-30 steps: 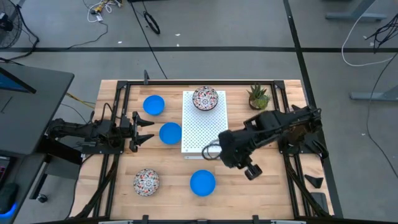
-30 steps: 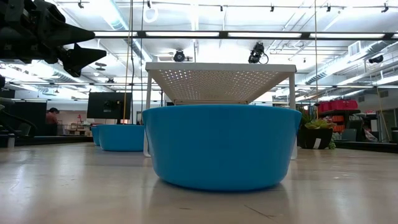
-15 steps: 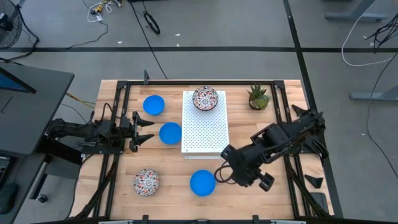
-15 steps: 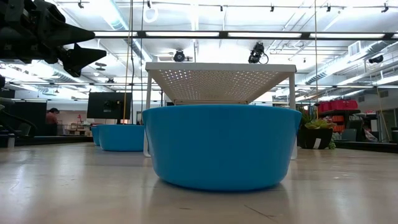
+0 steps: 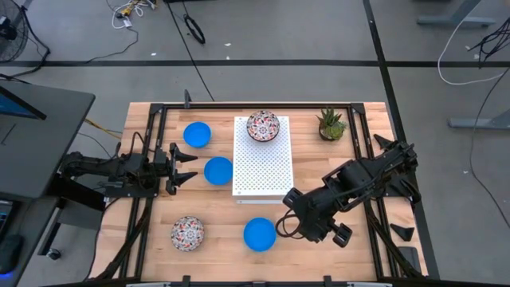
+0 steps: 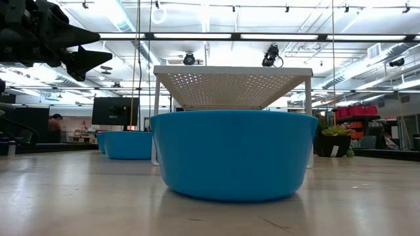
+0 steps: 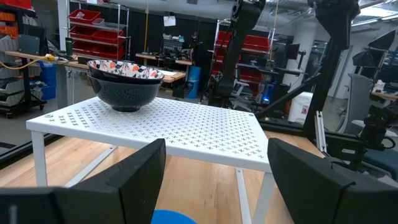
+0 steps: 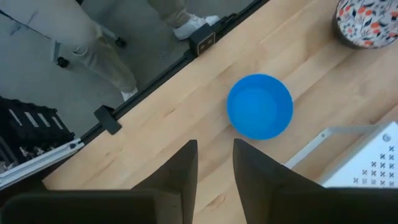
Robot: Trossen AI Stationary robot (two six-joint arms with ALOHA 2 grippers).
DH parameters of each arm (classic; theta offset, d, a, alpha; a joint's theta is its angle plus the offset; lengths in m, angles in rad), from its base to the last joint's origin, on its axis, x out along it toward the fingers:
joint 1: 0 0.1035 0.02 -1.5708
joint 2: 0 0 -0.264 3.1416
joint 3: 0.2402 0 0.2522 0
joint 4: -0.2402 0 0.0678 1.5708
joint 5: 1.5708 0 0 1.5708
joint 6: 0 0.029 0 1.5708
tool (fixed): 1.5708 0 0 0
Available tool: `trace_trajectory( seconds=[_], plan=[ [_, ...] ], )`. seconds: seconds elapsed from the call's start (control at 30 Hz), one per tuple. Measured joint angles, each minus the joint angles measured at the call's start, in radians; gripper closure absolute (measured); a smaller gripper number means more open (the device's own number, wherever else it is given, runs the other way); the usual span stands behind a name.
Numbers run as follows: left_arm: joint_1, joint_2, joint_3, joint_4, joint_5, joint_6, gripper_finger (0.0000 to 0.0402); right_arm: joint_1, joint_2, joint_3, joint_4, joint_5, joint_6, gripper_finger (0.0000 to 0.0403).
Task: Pick & Place Mini bowls
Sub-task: Put the bottom blue bowl on the shelf
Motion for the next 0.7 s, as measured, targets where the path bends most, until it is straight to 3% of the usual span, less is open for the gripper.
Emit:
trace_trajectory(
  seconds=[0.43,0.7],
  plan=[
    [0.0,0.0,0.0,-0.001,0.0,0.0,0.0113,0.001,0.067,0.0,0.094,0.015,-0.006,0.0301],
    [0.0,0.0,0.0,0.0,0.004,0.0,0.0113,0.001,0.173,-0.001,0.12,0.034,-0.011,0.0301]
  ],
)
